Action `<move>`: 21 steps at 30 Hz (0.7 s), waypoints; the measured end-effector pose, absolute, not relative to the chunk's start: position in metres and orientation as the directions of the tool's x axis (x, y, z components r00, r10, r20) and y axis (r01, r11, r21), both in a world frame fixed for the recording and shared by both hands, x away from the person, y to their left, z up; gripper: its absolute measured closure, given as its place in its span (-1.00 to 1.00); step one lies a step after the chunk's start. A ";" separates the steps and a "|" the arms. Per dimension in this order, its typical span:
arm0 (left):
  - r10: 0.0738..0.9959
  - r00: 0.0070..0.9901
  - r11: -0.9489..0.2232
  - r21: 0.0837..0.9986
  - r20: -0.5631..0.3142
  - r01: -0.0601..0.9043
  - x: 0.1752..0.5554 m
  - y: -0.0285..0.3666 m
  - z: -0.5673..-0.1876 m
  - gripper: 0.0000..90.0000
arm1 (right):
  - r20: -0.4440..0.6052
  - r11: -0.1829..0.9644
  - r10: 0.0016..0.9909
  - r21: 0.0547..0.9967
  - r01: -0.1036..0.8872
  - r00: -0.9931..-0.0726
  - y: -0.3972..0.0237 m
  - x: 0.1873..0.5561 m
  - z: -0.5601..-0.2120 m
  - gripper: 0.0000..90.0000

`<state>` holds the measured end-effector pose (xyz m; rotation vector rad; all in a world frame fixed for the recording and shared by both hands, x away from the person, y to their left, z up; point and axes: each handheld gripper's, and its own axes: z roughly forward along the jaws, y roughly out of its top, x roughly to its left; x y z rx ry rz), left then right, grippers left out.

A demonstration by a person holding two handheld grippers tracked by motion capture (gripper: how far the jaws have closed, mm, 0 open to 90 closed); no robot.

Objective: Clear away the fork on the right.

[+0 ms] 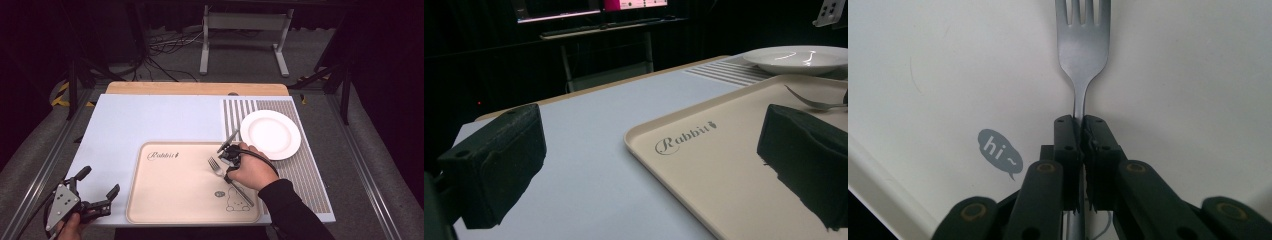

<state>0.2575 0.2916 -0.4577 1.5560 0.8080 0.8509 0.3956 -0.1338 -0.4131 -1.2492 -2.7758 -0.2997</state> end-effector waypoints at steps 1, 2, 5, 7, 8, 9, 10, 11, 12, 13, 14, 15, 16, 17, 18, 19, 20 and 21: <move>0.859 0.504 -0.133 0.990 0.091 0.048 0.258 0.292 -0.458 -1.00 | 0.153 0.649 0.731 0.146 0.747 -0.665 -0.134 0.396 -0.413 0.89; 0.859 0.504 -0.133 0.990 0.091 0.048 0.258 0.291 -0.458 -1.00 | 0.150 0.651 0.730 0.147 0.745 -0.667 -0.134 0.396 -0.412 0.90; 0.858 0.506 -0.135 0.990 0.092 0.049 0.258 0.291 -0.458 -1.00 | 0.141 0.654 0.728 0.150 0.741 -0.671 -0.134 0.395 -0.411 0.87; 0.858 0.505 -0.135 0.990 0.093 0.047 0.257 0.291 -0.458 -1.00 | 0.138 0.655 0.725 0.165 0.737 -0.675 -0.134 0.395 -0.409 0.84; 0.858 0.505 -0.135 0.990 0.093 0.047 0.258 0.291 -0.458 -1.00 | 0.132 0.662 0.718 0.172 0.729 -0.683 -0.134 0.395 -0.408 0.82; 0.858 0.505 -0.135 0.990 0.093 0.047 0.258 0.291 -0.458 -1.00 | 0.130 0.667 0.711 0.186 0.721 -0.691 -0.134 0.395 -0.407 0.77; 0.858 0.505 -0.134 0.990 0.092 0.047 0.258 0.291 -0.458 -1.00 | 0.126 0.675 0.700 0.202 0.709 -0.702 -0.134 0.394 -0.405 0.64; 0.858 0.505 -0.134 0.990 0.092 0.047 0.258 0.291 -0.458 -1.00 | 0.111 0.691 0.682 0.227 0.686 -0.723 -0.134 0.393 -0.405 0.51; 0.858 0.505 -0.134 0.990 0.092 0.047 0.258 0.291 -0.458 -1.00 | 0.111 0.691 0.682 0.227 0.686 -0.723 -0.134 0.393 -0.405 0.51; 0.858 0.506 -0.134 0.990 0.091 0.049 0.258 0.291 -0.458 -1.00 | 0.073 0.725 0.637 0.281 0.629 -0.767 -0.133 0.393 -0.405 0.30; 0.857 0.507 -0.136 0.989 0.092 0.050 0.258 0.291 -0.458 -1.00 | 0.072 0.732 0.622 0.300 0.612 -0.779 -0.133 0.393 -0.404 0.24; 0.857 0.507 -0.136 0.989 0.092 0.050 0.258 0.291 -0.458 -1.00 | 0.078 0.740 0.603 0.318 0.593 -0.794 -0.133 0.393 -0.404 0.20; 0.857 0.507 -0.137 0.989 0.093 0.050 0.258 0.291 -0.458 -1.00 | 0.075 0.744 0.592 0.334 0.579 -0.803 -0.133 0.392 -0.403 0.20; 0.856 0.509 -0.136 0.989 0.092 0.051 0.258 0.291 -0.458 -1.00 | 0.075 0.744 0.592 0.334 0.579 -0.803 -0.133 0.392 -0.403 0.20; 0.856 0.509 -0.137 0.989 0.093 0.050 0.258 0.291 -0.458 -1.00 | 0.071 0.752 0.578 0.341 0.564 -0.813 -0.133 0.392 -0.403 0.22; 0.856 0.508 -0.137 0.989 0.093 0.049 0.258 0.291 -0.458 -1.00 | 0.061 0.772 0.549 0.346 0.534 -0.834 -0.133 0.391 -0.401 0.41; 0.856 0.508 -0.137 0.989 0.093 0.049 0.258 0.291 -0.458 -1.00 | 0.052 0.774 0.544 0.354 0.525 -0.837 -0.132 0.390 -0.400 0.54; 0.856 0.509 -0.137 0.989 0.093 0.050 0.258 0.291 -0.458 -1.00 | 0.052 0.774 0.544 0.354 0.525 -0.837 -0.132 0.390 -0.400 0.54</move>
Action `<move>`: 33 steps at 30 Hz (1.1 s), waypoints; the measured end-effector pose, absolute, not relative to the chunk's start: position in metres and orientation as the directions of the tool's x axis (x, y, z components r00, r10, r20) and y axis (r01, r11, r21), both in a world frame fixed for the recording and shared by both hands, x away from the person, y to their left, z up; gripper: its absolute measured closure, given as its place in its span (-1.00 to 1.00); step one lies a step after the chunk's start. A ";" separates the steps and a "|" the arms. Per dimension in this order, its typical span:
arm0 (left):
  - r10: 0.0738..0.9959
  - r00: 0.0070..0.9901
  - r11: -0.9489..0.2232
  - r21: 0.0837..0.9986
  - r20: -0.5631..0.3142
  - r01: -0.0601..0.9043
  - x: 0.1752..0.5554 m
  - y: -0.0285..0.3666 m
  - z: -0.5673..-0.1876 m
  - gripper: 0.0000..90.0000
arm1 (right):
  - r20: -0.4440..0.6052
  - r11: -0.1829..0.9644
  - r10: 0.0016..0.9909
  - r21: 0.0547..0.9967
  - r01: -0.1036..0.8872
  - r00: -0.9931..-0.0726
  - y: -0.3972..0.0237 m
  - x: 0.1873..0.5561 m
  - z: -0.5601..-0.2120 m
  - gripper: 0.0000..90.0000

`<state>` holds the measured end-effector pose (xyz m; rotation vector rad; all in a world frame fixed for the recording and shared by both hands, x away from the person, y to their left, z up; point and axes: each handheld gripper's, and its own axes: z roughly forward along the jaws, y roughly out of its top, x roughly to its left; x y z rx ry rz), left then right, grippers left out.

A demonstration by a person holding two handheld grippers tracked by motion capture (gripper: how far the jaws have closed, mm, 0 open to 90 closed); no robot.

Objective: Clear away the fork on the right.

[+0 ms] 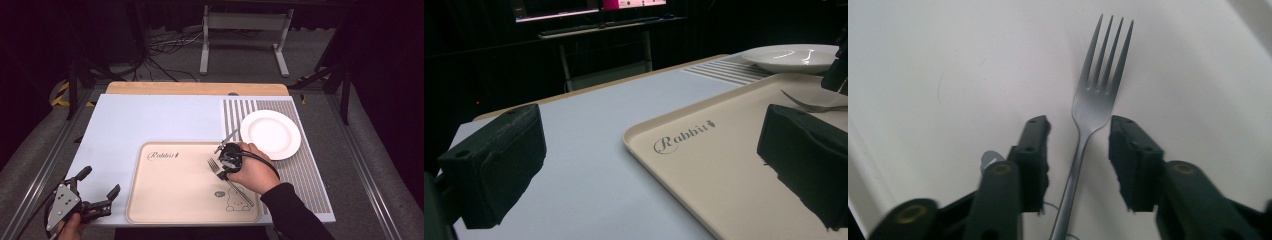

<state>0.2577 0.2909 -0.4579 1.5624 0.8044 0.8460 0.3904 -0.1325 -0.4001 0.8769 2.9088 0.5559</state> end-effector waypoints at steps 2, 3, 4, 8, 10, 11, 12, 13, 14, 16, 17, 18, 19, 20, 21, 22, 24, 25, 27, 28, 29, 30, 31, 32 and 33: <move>0.857 0.508 -0.138 0.989 0.093 0.051 0.258 0.291 -0.458 -1.00 | 0.035 0.767 0.541 0.390 0.510 -0.840 -0.132 0.387 -0.400 0.79; 0.857 0.508 -0.138 0.989 0.093 0.051 0.258 0.291 -0.458 -1.00 | 0.035 0.767 0.541 0.390 0.510 -0.840 -0.132 0.387 -0.400 0.79; 0.856 0.509 -0.137 0.989 0.092 0.051 0.258 0.291 -0.458 -1.00 | 0.037 0.766 0.534 0.401 0.502 -0.844 -0.132 0.386 -0.400 0.84; 0.855 0.510 -0.139 0.989 0.094 0.051 0.258 0.291 -0.458 -1.00 | 0.025 0.767 0.511 0.438 0.469 -0.859 -0.131 0.382 -0.407 0.96; 0.855 0.510 -0.139 0.989 0.094 0.051 0.258 0.291 -0.458 -1.00 | 0.028 0.762 0.512 0.447 0.469 -0.858 -0.130 0.382 -0.410 0.98; 0.856 0.509 -0.138 0.989 0.094 0.050 0.258 0.291 -0.458 -1.00 | 0.029 0.759 0.514 0.450 0.471 -0.857 -0.130 0.382 -0.412 0.98; 0.855 0.510 -0.142 0.989 0.097 0.050 0.258 0.291 -0.458 -1.00 | 0.031 0.756 0.518 0.451 0.474 -0.855 -0.130 0.381 -0.413 0.99; 0.855 0.509 -0.141 0.989 0.096 0.050 0.258 0.291 -0.458 -1.00 | 0.030 0.756 0.518 0.451 0.474 -0.855 -0.130 0.382 -0.415 1.00; 0.855 0.510 -0.139 0.989 0.094 0.052 0.258 0.291 -0.458 -1.00 | 0.031 0.756 0.518 0.451 0.474 -0.855 -0.130 0.382 -0.416 1.00; 0.855 0.510 -0.141 0.989 0.094 0.053 0.258 0.291 -0.458 -1.00 | 0.034 0.759 0.516 0.446 0.475 -0.856 -0.130 0.382 -0.419 1.00; 0.855 0.510 -0.141 0.989 0.094 0.053 0.258 0.291 -0.458 -1.00 | 0.031 0.760 0.516 0.444 0.474 -0.856 -0.130 0.382 -0.420 1.00; 0.855 0.511 -0.141 0.989 0.095 0.053 0.258 0.291 -0.458 -1.00 | 0.031 0.762 0.514 0.443 0.473 -0.857 -0.130 0.382 -0.421 1.00; 0.854 0.511 -0.140 0.989 0.094 0.051 0.258 0.291 -0.458 -1.00 | 0.034 0.762 0.516 0.439 0.476 -0.856 -0.130 0.382 -0.422 1.00; 0.855 0.511 -0.139 0.989 0.094 0.052 0.258 0.291 -0.458 -1.00 | 0.035 0.763 0.516 0.435 0.478 -0.856 -0.130 0.382 -0.424 1.00; 0.855 0.510 -0.139 0.989 0.094 0.052 0.258 0.291 -0.458 -1.00 | 0.033 0.763 0.517 0.435 0.478 -0.855 -0.130 0.383 -0.425 1.00; 0.855 0.510 -0.139 0.989 0.094 0.051 0.258 0.291 -0.458 -1.00 | 0.035 0.764 0.517 0.432 0.479 -0.855 -0.130 0.383 -0.426 1.00; 0.856 0.509 -0.138 0.989 0.093 0.051 0.258 0.291 -0.458 -1.00 | 0.034 0.764 0.519 0.430 0.481 -0.854 -0.130 0.383 -0.426 1.00; 0.855 0.510 -0.139 0.989 0.093 0.052 0.258 0.291 -0.458 -1.00 | 0.028 0.768 0.514 0.430 0.475 -0.857 -0.130 0.384 -0.427 1.00; 0.855 0.510 -0.141 0.989 0.095 0.052 0.258 0.291 -0.458 -1.00 | 0.027 0.768 0.516 0.427 0.477 -0.856 -0.130 0.384 -0.427 1.00; 0.855 0.511 -0.139 0.989 0.094 0.051 0.258 0.291 -0.458 -1.00 | 0.027 0.769 0.514 0.428 0.474 -0.858 -0.130 0.384 -0.427 1.00; 0.855 0.511 -0.139 0.989 0.093 0.052 0.258 0.291 -0.458 -1.00 | 0.027 0.770 0.511 0.429 0.472 -0.859 -0.130 0.384 -0.427 1.00; 0.855 0.510 -0.139 0.989 0.093 0.052 0.258 0.291 -0.458 -1.00 | 0.024 0.772 0.511 0.428 0.471 -0.859 -0.130 0.384 -0.427 1.00; 0.855 0.510 -0.139 0.989 0.093 0.052 0.258 0.291 -0.458 -1.00 | 0.020 0.772 0.512 0.428 0.470 -0.859 -0.130 0.384 -0.427 1.00; 0.855 0.510 -0.139 0.989 0.093 0.052 0.258 0.291 -0.458 -1.00 | 0.019 0.771 0.514 0.428 0.471 -0.858 -0.130 0.385 -0.427 1.00; 0.855 0.510 -0.140 0.989 0.096 0.050 0.258 0.291 -0.458 -1.00 | 0.014 0.772 0.516 0.427 0.472 -0.856 -0.131 0.385 -0.427 1.00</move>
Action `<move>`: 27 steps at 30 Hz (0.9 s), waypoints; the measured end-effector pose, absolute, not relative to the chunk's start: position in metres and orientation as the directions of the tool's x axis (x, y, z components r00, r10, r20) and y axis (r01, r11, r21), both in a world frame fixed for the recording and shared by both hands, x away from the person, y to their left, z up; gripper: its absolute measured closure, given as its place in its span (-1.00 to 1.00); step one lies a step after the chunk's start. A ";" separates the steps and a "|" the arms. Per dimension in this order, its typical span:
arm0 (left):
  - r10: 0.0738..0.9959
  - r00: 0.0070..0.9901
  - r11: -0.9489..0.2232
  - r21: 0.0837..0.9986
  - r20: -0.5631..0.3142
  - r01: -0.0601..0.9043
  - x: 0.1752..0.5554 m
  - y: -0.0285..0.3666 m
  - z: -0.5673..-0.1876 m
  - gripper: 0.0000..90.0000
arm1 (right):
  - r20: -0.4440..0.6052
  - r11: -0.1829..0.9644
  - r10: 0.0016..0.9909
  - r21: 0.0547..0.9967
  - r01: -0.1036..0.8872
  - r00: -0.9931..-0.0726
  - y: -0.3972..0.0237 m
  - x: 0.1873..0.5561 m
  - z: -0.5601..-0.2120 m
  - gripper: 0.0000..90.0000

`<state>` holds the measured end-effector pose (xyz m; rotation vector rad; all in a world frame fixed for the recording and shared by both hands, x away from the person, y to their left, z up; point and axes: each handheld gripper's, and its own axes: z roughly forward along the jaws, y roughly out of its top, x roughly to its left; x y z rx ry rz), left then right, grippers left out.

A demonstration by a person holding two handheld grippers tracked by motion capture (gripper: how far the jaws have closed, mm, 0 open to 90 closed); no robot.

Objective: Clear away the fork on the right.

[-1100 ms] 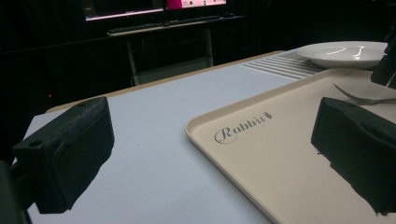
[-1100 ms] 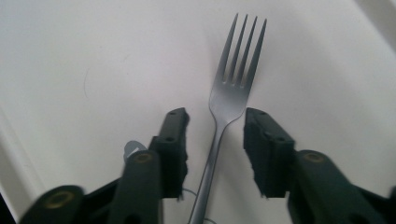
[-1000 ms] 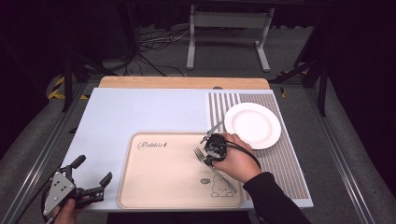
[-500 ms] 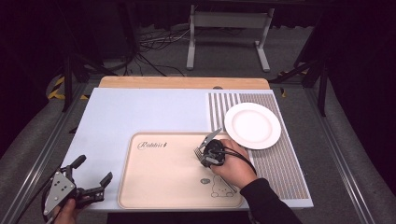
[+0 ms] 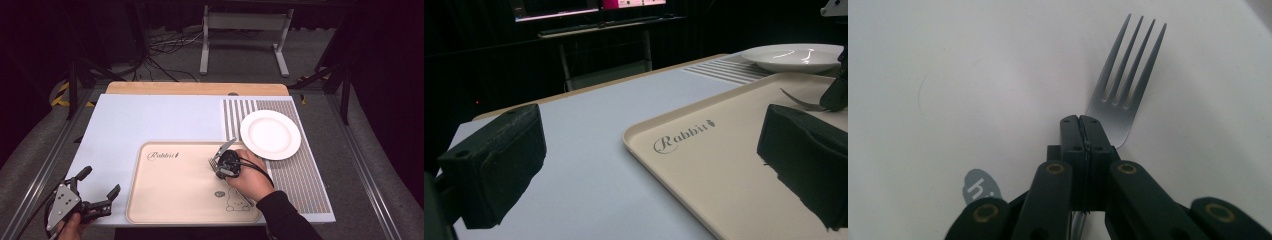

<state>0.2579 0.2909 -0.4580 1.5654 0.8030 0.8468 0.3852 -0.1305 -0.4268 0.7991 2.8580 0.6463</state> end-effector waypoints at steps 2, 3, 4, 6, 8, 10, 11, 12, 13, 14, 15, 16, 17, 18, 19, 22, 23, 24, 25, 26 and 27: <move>0.855 0.510 -0.139 0.989 0.093 0.052 0.258 0.291 -0.458 -1.00 | 0.014 0.768 0.523 0.426 0.478 -0.852 -0.132 0.386 -0.427 1.00; 0.855 0.510 -0.139 0.989 0.093 0.052 0.258 0.291 -0.458 -1.00 | 0.012 0.767 0.524 0.428 0.478 -0.852 -0.133 0.387 -0.427 1.00; 0.855 0.510 -0.138 0.989 0.093 0.051 0.258 0.291 -0.458 -1.00 | 0.007 0.768 0.525 0.428 0.477 -0.851 -0.135 0.388 -0.427 1.00; 0.855 0.510 -0.138 0.989 0.093 0.051 0.258 0.291 -0.458 -1.00 | 0.007 0.764 0.531 0.429 0.483 -0.847 -0.136 0.388 -0.427 1.00; 0.855 0.510 -0.140 0.989 0.094 0.054 0.258 0.291 -0.458 -1.00 | 0.005 0.757 0.544 0.429 0.493 -0.839 -0.139 0.390 -0.427 1.00; 0.854 0.511 -0.141 0.988 0.094 0.055 0.258 0.291 -0.458 -1.00 | 0.002 0.754 0.548 0.430 0.496 -0.836 -0.142 0.392 -0.426 1.00; 0.854 0.512 -0.141 0.989 0.093 0.055 0.258 0.291 -0.458 -1.00 | 0.002 0.754 0.548 0.430 0.496 -0.836 -0.142 0.392 -0.426 1.00; 0.854 0.512 -0.142 0.988 0.094 0.055 0.258 0.291 -0.458 -1.00 | 0.003 0.749 0.556 0.432 0.503 -0.831 -0.144 0.392 -0.426 1.00; 0.854 0.512 -0.142 0.988 0.094 0.055 0.258 0.291 -0.458 -1.00 | 0.008 0.744 0.561 0.434 0.508 -0.828 -0.145 0.393 -0.426 1.00; 0.854 0.512 -0.141 0.988 0.093 0.055 0.258 0.291 -0.458 -1.00 | 0.009 0.740 0.565 0.437 0.512 -0.825 -0.147 0.393 -0.427 1.00; 0.854 0.512 -0.141 0.988 0.093 0.056 0.258 0.291 -0.458 -1.00 | 0.010 0.736 0.570 0.438 0.516 -0.821 -0.148 0.394 -0.426 1.00; 0.854 0.512 -0.141 0.988 0.093 0.056 0.258 0.291 -0.458 -1.00 | 0.009 0.734 0.574 0.438 0.519 -0.819 -0.150 0.395 -0.426 1.00; 0.854 0.511 -0.141 0.988 0.093 0.056 0.258 0.291 -0.458 -1.00 | 0.012 0.728 0.579 0.441 0.524 -0.815 -0.152 0.395 -0.427 1.00; 0.854 0.511 -0.141 0.988 0.092 0.057 0.258 0.291 -0.458 -1.00 | 0.014 0.725 0.583 0.443 0.528 -0.812 -0.153 0.396 -0.427 1.00; 0.854 0.512 -0.141 0.988 0.092 0.057 0.258 0.291 -0.458 -1.00 | 0.009 0.721 0.590 0.444 0.532 -0.807 -0.155 0.396 -0.427 1.00; 0.854 0.513 -0.140 0.989 0.091 0.056 0.258 0.290 -0.458 -1.00 | 0.013 0.712 0.600 0.448 0.541 -0.800 -0.159 0.398 -0.427 1.00; 0.854 0.513 -0.140 0.989 0.091 0.057 0.258 0.290 -0.459 -1.00 | 0.012 0.707 0.607 0.449 0.547 -0.794 -0.161 0.398 -0.427 1.00; 0.854 0.513 -0.140 0.989 0.091 0.057 0.258 0.290 -0.459 -1.00 | 0.011 0.702 0.612 0.452 0.550 -0.790 -0.162 0.399 -0.427 1.00; 0.854 0.512 -0.140 0.989 0.091 0.057 0.258 0.290 -0.459 -1.00 | 0.009 0.700 0.617 0.452 0.553 -0.787 -0.163 0.399 -0.427 1.00; 0.854 0.512 -0.140 0.989 0.091 0.057 0.258 0.290 -0.459 -1.00 | 0.009 0.697 0.620 0.452 0.557 -0.784 -0.164 0.399 -0.427 1.00; 0.854 0.512 -0.140 0.989 0.091 0.057 0.258 0.290 -0.459 -1.00 | 0.008 0.695 0.622 0.453 0.558 -0.783 -0.166 0.400 -0.427 1.00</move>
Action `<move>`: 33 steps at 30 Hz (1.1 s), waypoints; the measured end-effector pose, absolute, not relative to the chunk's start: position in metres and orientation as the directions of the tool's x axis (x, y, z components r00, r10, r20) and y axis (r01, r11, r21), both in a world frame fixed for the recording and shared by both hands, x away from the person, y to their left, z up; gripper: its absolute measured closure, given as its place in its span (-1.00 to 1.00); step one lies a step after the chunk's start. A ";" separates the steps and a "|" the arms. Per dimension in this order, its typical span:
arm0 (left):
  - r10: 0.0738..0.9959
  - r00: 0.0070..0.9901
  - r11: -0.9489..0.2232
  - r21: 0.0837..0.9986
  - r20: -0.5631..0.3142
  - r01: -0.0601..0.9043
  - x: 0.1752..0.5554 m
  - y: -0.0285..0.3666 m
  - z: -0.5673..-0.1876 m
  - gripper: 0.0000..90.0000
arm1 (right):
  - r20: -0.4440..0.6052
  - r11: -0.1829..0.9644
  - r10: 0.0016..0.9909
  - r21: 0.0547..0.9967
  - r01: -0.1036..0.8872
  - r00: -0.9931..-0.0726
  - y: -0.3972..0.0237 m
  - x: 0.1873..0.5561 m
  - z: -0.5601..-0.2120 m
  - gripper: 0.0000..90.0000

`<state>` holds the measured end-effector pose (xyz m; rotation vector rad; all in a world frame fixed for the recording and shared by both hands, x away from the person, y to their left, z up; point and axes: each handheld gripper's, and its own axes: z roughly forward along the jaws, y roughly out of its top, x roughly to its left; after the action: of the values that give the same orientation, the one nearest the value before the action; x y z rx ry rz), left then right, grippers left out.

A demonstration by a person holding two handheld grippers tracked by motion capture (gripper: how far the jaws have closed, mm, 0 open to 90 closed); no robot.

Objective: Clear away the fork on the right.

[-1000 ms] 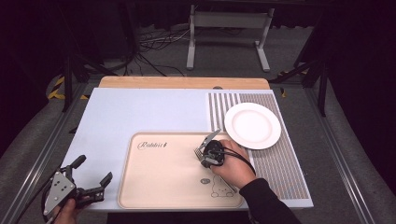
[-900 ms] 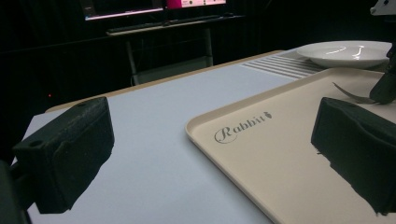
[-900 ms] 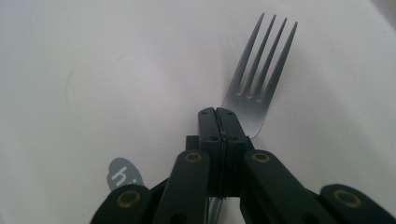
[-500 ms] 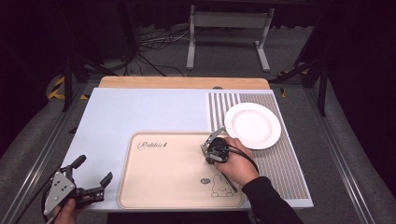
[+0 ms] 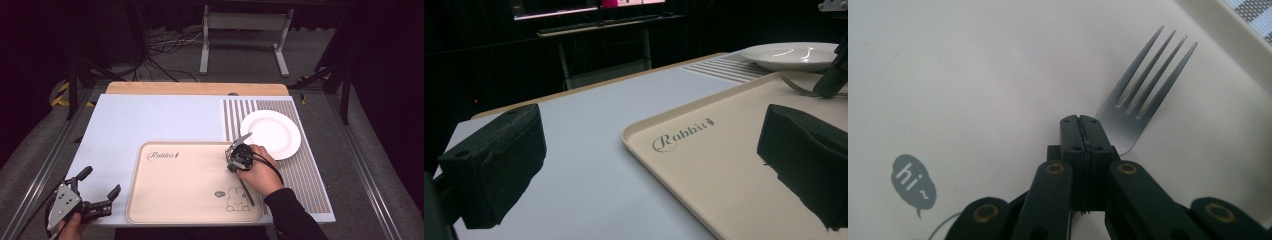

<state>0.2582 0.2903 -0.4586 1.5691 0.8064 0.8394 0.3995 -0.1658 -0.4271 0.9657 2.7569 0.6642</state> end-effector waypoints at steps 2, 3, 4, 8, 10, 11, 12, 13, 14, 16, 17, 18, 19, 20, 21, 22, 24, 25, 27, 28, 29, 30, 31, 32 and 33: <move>0.854 0.512 -0.140 0.988 0.091 0.057 0.258 0.290 -0.459 -1.00 | 0.014 0.684 0.634 0.455 0.570 -0.773 -0.168 0.400 -0.427 1.00; 0.854 0.512 -0.139 0.989 0.090 0.057 0.258 0.290 -0.459 -1.00 | 0.011 0.680 0.641 0.455 0.575 -0.767 -0.170 0.400 -0.427 1.00; 0.854 0.512 -0.139 0.989 0.090 0.058 0.258 0.290 -0.459 -1.00 | 0.012 0.677 0.645 0.453 0.580 -0.764 -0.170 0.401 -0.427 1.00; 0.854 0.512 -0.139 0.989 0.090 0.058 0.258 0.290 -0.459 -1.00 | 0.009 0.664 0.665 0.452 0.596 -0.747 -0.175 0.401 -0.427 1.00; 0.855 0.511 -0.138 0.989 0.090 0.057 0.258 0.290 -0.459 -1.00 | 0.007 0.657 0.674 0.452 0.604 -0.739 -0.177 0.402 -0.427 1.00; 0.855 0.511 -0.138 0.989 0.089 0.058 0.258 0.290 -0.459 -1.00 | 0.013 0.654 0.675 0.452 0.607 -0.738 -0.178 0.402 -0.427 1.00; 0.855 0.511 -0.138 0.989 0.089 0.058 0.258 0.290 -0.459 -1.00 | 0.013 0.654 0.675 0.452 0.607 -0.738 -0.178 0.402 -0.427 1.00; 0.854 0.512 -0.138 0.989 0.089 0.058 0.258 0.290 -0.459 -1.00 | 0.014 0.651 0.679 0.452 0.610 -0.734 -0.179 0.402 -0.426 1.00; 0.855 0.512 -0.138 0.989 0.089 0.058 0.258 0.290 -0.459 -1.00 | 0.015 0.647 0.684 0.451 0.616 -0.730 -0.181 0.403 -0.426 1.00; 0.855 0.510 -0.136 0.989 0.088 0.058 0.258 0.290 -0.459 -1.00 | 0.013 0.637 0.695 0.454 0.623 -0.719 -0.183 0.403 -0.426 1.00; 0.856 0.510 -0.136 0.989 0.088 0.058 0.258 0.290 -0.459 -1.00 | 0.012 0.636 0.696 0.454 0.624 -0.718 -0.184 0.403 -0.425 1.00; 0.856 0.510 -0.136 0.989 0.087 0.059 0.258 0.290 -0.459 -1.00 | 0.012 0.636 0.696 0.454 0.624 -0.718 -0.184 0.403 -0.425 1.00; 0.856 0.510 -0.136 0.989 0.087 0.058 0.258 0.290 -0.459 -1.00 | 0.014 0.633 0.698 0.455 0.627 -0.716 -0.185 0.403 -0.425 1.00; 0.856 0.510 -0.136 0.989 0.087 0.058 0.258 0.290 -0.459 -1.00 | 0.015 0.632 0.700 0.453 0.629 -0.714 -0.185 0.403 -0.425 1.00; 0.856 0.510 -0.136 0.989 0.087 0.058 0.258 0.290 -0.459 -1.00 | 0.013 0.631 0.702 0.452 0.630 -0.712 -0.186 0.403 -0.425 1.00; 0.856 0.510 -0.136 0.989 0.087 0.058 0.258 0.290 -0.459 -1.00 | 0.016 0.629 0.704 0.451 0.633 -0.710 -0.187 0.404 -0.425 1.00; 0.856 0.510 -0.135 0.989 0.087 0.059 0.258 0.290 -0.459 -1.00 | 0.016 0.622 0.712 0.451 0.640 -0.702 -0.188 0.404 -0.425 1.00; 0.856 0.510 -0.135 0.989 0.087 0.059 0.258 0.290 -0.459 -1.00 | 0.015 0.620 0.715 0.449 0.644 -0.699 -0.189 0.404 -0.425 1.00; 0.856 0.510 -0.136 0.989 0.087 0.059 0.258 0.290 -0.459 -1.00 | 0.018 0.614 0.721 0.447 0.651 -0.692 -0.190 0.404 -0.424 1.00; 0.856 0.510 -0.136 0.989 0.087 0.059 0.258 0.290 -0.459 -1.00 | 0.019 0.612 0.723 0.446 0.653 -0.691 -0.191 0.405 -0.424 1.00; 0.856 0.510 -0.136 0.989 0.087 0.058 0.258 0.290 -0.459 -1.00 | 0.018 0.611 0.725 0.446 0.654 -0.689 -0.191 0.405 -0.424 1.00; 0.855 0.511 -0.137 0.989 0.088 0.059 0.258 0.290 -0.459 -1.00 | 0.019 0.610 0.726 0.446 0.656 -0.688 -0.192 0.405 -0.424 1.00; 0.855 0.511 -0.137 0.989 0.088 0.059 0.258 0.290 -0.459 -1.00 | 0.020 0.608 0.728 0.444 0.659 -0.685 -0.192 0.405 -0.424 1.00; 0.856 0.510 -0.136 0.989 0.088 0.058 0.258 0.290 -0.459 -1.00 | 0.015 0.606 0.731 0.446 0.659 -0.682 -0.193 0.405 -0.424 1.00; 0.856 0.510 -0.135 0.989 0.087 0.058 0.258 0.290 -0.459 -1.00 | 0.016 0.597 0.740 0.446 0.667 -0.673 -0.194 0.405 -0.424 1.00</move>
<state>0.2583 0.2904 -0.4590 1.5652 0.8108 0.8389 0.4050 -0.1941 -0.4244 1.1789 2.6523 0.6336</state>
